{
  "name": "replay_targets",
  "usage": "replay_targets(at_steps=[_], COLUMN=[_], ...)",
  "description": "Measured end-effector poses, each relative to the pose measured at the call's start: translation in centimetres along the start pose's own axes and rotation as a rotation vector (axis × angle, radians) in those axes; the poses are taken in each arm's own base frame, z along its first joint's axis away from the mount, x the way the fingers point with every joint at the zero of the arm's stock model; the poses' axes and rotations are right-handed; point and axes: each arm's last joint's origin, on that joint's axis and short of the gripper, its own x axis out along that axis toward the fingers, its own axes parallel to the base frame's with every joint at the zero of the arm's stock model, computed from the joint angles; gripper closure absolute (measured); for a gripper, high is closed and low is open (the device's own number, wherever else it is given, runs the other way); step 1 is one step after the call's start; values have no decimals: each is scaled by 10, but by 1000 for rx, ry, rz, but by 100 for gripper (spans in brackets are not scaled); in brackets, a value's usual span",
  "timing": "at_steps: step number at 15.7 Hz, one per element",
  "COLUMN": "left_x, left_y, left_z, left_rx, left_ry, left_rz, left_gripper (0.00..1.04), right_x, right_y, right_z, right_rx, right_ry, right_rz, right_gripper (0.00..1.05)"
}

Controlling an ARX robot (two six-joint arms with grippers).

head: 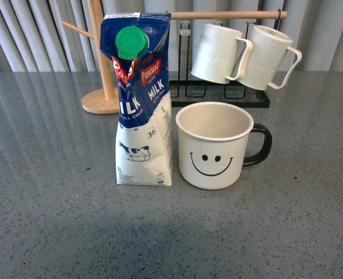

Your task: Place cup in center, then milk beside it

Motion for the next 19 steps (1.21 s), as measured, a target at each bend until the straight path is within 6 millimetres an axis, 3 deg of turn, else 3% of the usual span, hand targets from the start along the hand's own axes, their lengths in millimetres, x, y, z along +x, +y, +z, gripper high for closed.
replay_targets(at_steps=[6,9,16,19], left_x=[0,0,0,0], left_y=[0,0,0,0], left_z=[0,0,0,0], left_rx=[-1,0,0,0], left_ry=[0,0,0,0], left_rz=[0,0,0,0], left_gripper=[103,69,5,7], right_x=[0,0,0,0], right_y=[0,0,0,0], right_z=[0,0,0,0], right_rx=[0,0,0,0], right_ry=[0,0,0,0], right_rz=[0,0,0,0], right_gripper=[7,7,7,7])
